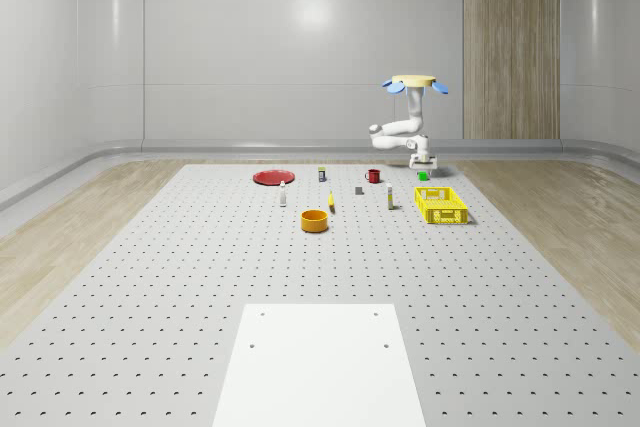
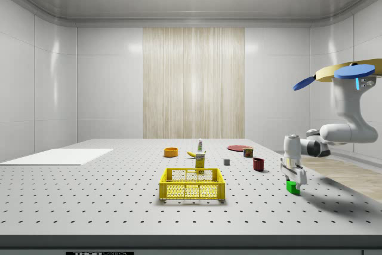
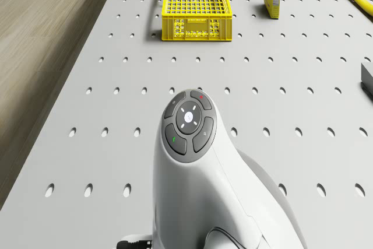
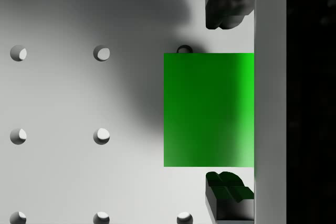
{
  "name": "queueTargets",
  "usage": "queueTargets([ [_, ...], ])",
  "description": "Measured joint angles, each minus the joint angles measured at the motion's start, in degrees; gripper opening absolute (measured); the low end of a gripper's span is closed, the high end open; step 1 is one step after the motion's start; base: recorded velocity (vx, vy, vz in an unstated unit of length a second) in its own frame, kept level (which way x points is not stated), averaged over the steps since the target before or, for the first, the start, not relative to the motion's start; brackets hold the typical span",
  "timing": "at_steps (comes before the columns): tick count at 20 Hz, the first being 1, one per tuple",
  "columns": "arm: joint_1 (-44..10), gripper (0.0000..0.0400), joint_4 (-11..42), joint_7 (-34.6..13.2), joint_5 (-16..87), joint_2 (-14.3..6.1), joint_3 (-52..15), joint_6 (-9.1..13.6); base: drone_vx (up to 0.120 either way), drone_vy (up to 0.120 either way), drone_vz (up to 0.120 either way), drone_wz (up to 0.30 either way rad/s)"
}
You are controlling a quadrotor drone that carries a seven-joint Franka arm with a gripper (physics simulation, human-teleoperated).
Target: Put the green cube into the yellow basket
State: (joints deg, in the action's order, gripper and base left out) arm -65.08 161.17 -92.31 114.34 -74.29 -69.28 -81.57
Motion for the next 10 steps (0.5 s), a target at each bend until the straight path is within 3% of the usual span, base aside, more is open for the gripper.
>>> queueTargets([
  [7,-0.53,0.0400,-0.89,0.04,1.02,-1.20,1.39,-1.93,0.000,0.000,0.000,0.000],
  [10,-0.72,0.0321,-1.06,-0.04,1.10,-1.61,1.60,-2.46,0.000,0.000,0.000,0.000],
])
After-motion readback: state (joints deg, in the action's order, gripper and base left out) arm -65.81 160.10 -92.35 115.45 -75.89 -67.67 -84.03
